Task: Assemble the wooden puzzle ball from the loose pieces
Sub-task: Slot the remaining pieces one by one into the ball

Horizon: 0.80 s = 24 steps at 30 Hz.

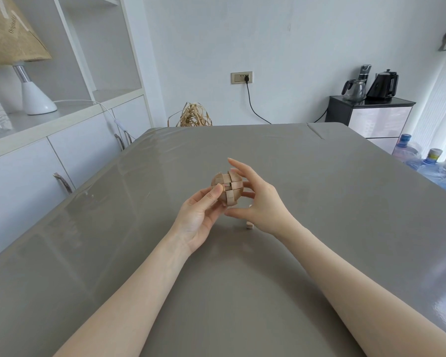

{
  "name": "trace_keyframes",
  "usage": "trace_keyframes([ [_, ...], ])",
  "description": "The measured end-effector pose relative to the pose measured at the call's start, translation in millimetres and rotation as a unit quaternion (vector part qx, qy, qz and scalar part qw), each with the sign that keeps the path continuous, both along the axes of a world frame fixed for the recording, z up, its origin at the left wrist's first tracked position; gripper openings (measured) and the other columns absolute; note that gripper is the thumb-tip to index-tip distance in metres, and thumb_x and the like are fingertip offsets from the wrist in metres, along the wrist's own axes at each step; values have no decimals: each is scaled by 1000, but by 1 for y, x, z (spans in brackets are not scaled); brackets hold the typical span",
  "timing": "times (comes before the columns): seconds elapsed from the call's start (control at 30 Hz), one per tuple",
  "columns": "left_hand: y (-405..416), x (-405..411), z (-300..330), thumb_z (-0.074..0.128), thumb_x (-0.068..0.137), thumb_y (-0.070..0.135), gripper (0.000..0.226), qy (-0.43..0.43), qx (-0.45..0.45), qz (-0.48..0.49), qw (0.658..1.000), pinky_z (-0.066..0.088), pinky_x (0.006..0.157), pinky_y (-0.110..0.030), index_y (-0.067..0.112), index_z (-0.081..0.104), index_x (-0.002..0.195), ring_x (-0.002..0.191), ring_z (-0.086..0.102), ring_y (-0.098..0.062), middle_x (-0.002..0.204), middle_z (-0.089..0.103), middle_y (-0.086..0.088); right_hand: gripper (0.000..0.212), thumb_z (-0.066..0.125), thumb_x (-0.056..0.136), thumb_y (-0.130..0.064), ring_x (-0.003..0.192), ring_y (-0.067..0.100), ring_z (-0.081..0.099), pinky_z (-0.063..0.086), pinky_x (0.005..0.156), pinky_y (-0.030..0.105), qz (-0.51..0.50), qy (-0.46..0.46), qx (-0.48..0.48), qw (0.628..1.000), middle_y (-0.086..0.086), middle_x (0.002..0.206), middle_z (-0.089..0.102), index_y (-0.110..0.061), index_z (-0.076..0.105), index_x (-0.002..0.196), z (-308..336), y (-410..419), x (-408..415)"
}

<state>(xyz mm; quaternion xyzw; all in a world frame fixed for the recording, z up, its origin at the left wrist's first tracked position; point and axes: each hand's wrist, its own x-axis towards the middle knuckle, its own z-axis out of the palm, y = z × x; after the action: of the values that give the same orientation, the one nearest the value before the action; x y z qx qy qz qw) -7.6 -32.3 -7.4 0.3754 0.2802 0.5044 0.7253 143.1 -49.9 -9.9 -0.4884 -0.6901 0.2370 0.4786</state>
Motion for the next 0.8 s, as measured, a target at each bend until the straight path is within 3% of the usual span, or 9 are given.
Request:
trace_keyframes([
  [0.17, -2, 1, 2, 57, 90, 12, 17, 8, -6, -18, 1000, 56, 73, -20, 0, 64, 99, 83, 71, -15, 91, 73, -11, 84, 80, 72, -21, 111, -5, 48, 43, 101, 40, -39, -104, 58, 992, -18, 125, 50, -33, 36, 143, -3, -2, -1],
  [0.57, -2, -2, 2, 54, 91, 13, 14, 31, -1, -43, 999, 56, 79, -20, 5, 66, 91, 82, 71, -11, 86, 74, -6, 80, 79, 74, -27, 124, 8, 49, 39, 105, 46, -69, -126, 65, 988, -8, 136, 53, -24, 39, 143, -4, -6, 0],
  [0.8, 1, -2, -1, 63, 74, 18, 20, 29, 7, -43, 999, 55, 80, -21, 6, 63, 90, 83, 70, -13, 86, 73, -7, 76, 79, 74, -25, 125, 9, 50, 39, 104, 48, -78, -118, 76, 987, -6, 136, 53, -22, 42, 141, -4, -8, -2],
])
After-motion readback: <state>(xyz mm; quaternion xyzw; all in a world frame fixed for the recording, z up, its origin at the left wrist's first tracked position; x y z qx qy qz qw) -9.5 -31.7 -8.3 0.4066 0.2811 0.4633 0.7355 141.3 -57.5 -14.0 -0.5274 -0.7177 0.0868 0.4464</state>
